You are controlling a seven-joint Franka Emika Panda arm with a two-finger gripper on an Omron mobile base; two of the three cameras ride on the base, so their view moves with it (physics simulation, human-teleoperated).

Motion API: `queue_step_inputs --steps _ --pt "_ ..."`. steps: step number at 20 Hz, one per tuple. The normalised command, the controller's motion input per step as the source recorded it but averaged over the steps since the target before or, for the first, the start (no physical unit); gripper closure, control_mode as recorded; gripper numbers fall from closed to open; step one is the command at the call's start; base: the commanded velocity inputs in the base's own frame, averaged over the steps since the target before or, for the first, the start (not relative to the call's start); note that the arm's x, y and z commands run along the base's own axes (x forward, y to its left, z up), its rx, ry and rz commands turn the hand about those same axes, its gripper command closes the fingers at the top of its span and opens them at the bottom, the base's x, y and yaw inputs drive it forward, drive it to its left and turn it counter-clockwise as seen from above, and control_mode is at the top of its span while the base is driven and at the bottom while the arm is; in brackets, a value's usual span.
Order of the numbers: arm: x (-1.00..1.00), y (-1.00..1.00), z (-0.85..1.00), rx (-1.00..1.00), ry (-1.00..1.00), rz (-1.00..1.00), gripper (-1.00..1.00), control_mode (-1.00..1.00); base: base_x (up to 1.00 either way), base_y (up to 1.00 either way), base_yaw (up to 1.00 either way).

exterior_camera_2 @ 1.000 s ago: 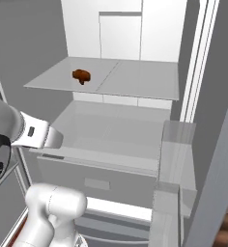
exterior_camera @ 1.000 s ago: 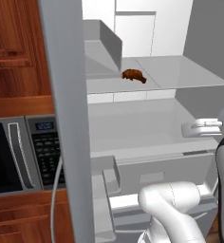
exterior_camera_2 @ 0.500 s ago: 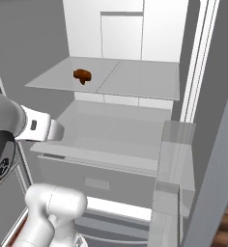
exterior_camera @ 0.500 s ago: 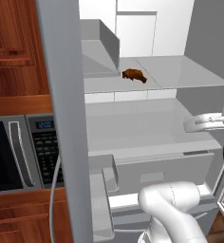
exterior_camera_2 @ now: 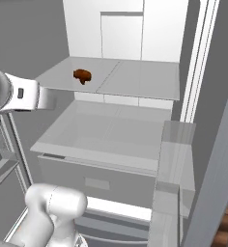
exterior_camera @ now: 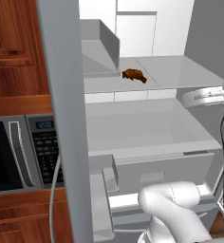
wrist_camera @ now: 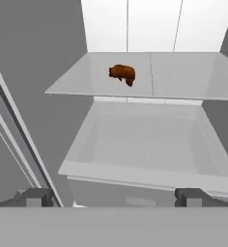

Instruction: Gather the lime and garlic from the fridge and place them on a tray on the dining counter. Then gather the chicken drumsticks from the fridge and place them on the other tray.

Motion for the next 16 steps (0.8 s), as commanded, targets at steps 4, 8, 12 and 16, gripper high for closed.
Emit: queue_step_inputs --steps 4,8,12,16 --pt "0.51 0.00 0.30 0.00 -0.04 0.02 -1.00 -1.00 0.00 0.00 0.00" --pt "0.68 0.00 0.00 0.00 -0.09 0.05 -1.00 -1.00 0.00 0.00 0.00" --pt "0.63 0.00 0.00 0.00 -0.13 0.08 -1.00 -1.00 0.00 0.00 0.00" --pt "0.75 0.00 0.00 0.00 -0.14 0.06 -1.00 -1.00 0.00 0.00 0.00"
